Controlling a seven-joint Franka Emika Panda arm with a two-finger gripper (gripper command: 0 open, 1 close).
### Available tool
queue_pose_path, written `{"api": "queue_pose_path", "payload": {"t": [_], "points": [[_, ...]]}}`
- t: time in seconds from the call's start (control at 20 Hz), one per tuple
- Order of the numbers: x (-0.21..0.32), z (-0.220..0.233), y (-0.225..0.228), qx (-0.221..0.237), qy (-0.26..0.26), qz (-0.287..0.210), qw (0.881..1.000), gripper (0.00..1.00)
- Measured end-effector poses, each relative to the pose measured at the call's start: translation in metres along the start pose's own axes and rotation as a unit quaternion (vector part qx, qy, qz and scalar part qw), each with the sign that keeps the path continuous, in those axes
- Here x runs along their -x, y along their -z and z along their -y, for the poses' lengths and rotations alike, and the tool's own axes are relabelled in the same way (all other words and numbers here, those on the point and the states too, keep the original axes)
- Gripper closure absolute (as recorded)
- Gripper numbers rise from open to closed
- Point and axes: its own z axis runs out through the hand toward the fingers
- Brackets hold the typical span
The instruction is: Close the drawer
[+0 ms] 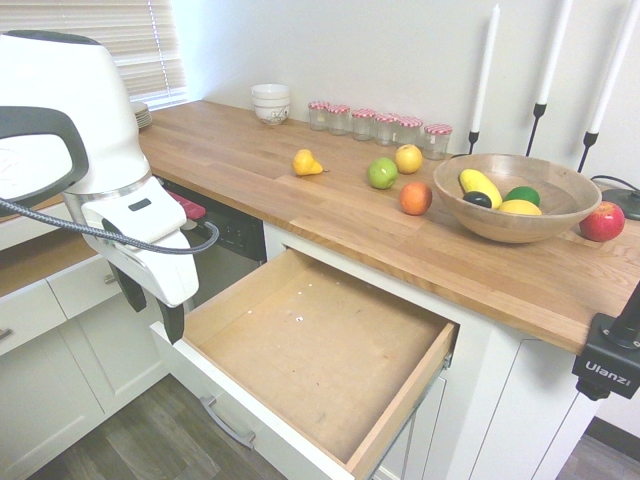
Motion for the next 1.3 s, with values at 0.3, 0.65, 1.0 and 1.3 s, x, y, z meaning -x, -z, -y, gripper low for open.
{"api": "queue_pose_path", "payload": {"t": [0.3, 0.65, 1.0, 1.3], "points": [[0.004, -0.006, -0.01, 0.006, 0.003, 0.0, 1.0, 0.0], [0.012, -0.047, -0.064, 0.018, -0.015, 0.004, 1.0, 0.0], [-0.006, -0.069, -0.136, 0.032, -0.018, 0.023, 0.999, 0.0], [-0.013, -0.079, -0.2, 0.042, -0.012, 0.04, 0.998, 0.0]]}}
